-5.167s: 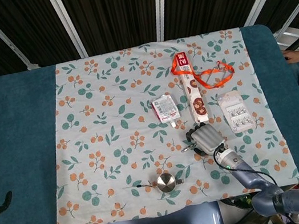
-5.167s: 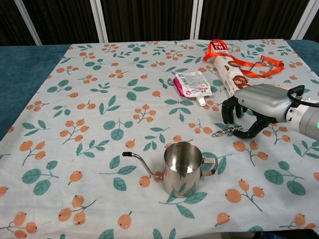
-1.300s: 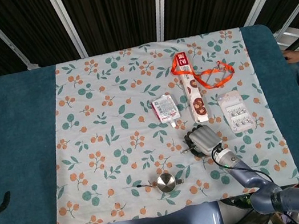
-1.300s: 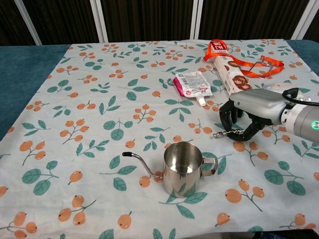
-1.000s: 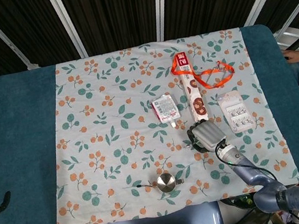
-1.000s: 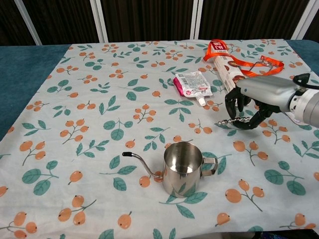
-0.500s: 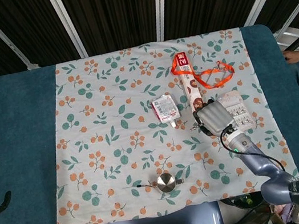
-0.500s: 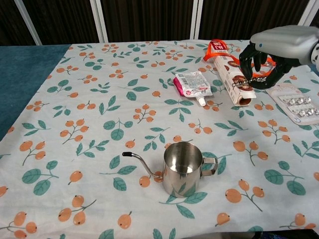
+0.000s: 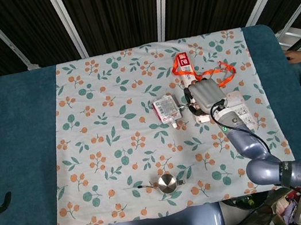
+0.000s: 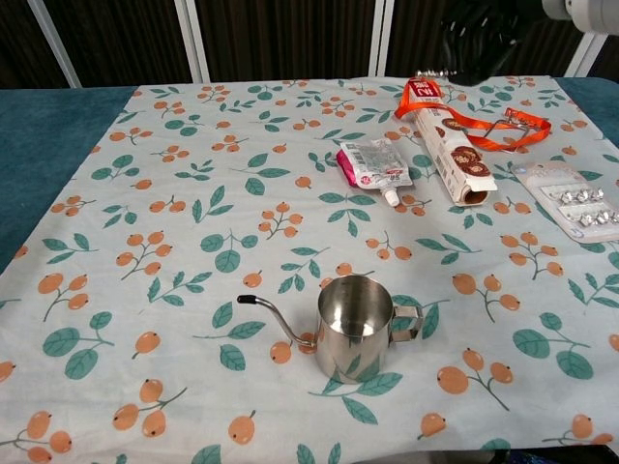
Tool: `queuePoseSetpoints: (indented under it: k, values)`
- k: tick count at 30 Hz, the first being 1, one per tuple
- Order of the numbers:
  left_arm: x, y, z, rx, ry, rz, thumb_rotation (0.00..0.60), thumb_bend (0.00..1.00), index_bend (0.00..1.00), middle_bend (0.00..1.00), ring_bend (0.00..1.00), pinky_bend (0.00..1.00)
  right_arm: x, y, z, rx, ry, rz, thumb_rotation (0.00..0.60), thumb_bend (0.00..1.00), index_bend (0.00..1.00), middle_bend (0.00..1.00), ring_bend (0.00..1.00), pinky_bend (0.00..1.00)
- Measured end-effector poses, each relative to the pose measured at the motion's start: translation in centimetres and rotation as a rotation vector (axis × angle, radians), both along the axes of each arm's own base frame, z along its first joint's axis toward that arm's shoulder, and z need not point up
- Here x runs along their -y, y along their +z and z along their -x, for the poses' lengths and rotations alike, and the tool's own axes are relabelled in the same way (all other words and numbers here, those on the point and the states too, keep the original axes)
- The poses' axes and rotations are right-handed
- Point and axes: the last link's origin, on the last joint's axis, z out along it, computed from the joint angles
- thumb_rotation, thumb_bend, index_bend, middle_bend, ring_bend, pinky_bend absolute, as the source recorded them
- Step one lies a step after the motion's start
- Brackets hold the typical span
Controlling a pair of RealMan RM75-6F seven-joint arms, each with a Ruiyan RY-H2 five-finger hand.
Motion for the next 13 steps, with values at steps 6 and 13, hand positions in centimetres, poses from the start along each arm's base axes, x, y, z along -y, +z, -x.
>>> queuePoseSetpoints:
  k: [6,13]
  values:
    - [0.0,0.0,0.0,0.001,0.0,0.001,0.6,0.35,0.0,0.03,0.01,0.0,-0.3,1.3,-2.4,0.097,0.024,0.006,0.6,0.44,0.67,0.45,0.42,0.33]
    - [0.0,0.0,0.0,0.0,0.001,0.0,0.6,0.35,0.0,0.03,0.01,0.0,-1.2,2.0,-4.1,0.078,0.091,0.023,0.6,0.44,0.67,0.45,0.42,0.33]
